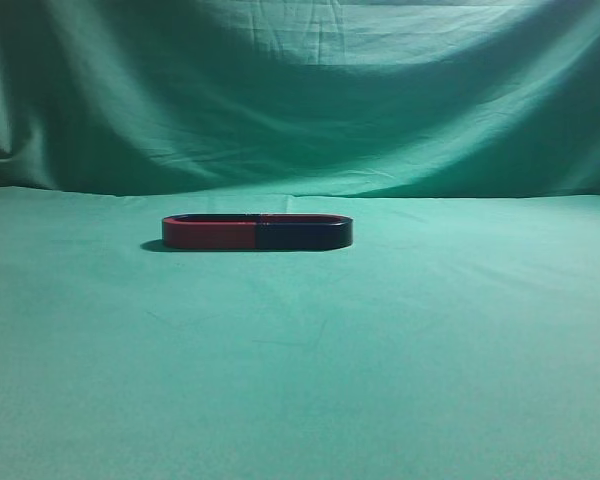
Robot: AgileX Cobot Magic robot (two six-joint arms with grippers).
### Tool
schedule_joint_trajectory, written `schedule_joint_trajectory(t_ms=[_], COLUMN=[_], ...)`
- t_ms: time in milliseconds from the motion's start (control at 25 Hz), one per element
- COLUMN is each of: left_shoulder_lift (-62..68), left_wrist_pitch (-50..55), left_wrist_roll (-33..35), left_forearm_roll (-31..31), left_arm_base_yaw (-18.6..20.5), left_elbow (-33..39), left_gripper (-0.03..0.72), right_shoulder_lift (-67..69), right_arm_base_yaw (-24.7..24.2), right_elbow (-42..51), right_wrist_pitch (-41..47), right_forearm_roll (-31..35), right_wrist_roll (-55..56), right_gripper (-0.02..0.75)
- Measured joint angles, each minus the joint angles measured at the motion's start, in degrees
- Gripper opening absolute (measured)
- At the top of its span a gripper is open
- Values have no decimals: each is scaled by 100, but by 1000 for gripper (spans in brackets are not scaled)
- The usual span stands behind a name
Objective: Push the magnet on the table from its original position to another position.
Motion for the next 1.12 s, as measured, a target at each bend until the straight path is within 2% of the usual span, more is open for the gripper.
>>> schedule_joint_trajectory(t_ms=[120,280,400,520,600,760,920,1120], left_shoulder_lift=[0,0,0,0,0,0,0,0], left_wrist_pitch=[0,0,0,0,0,0,0,0], left_wrist_roll=[0,0,0,0,0,0,0,0], left_forearm_roll=[0,0,0,0,0,0,0,0], left_arm_base_yaw=[0,0,0,0,0,0,0,0], left_elbow=[0,0,0,0,0,0,0,0], left_gripper=[372,372,372,372,372,372,372,372], right_shoulder_lift=[-640,-1530,-2040,-2121,-2129,-2129,-2129,-2129], right_arm_base_yaw=[0,-154,-786,-1506,-1896,-2341,-2394,-2394], right_elbow=[687,1865,2729,3453,3823,4400,4767,4781], right_wrist_pitch=[-486,-1871,-2864,-3464,-3634,-3720,-3754,-3788], right_forearm_roll=[0,-23,-46,-45,-45,-48,-112,-199], right_wrist_roll=[0,0,0,0,0,0,0,-218], right_gripper=[0,0,0,0,0,0,0,0])
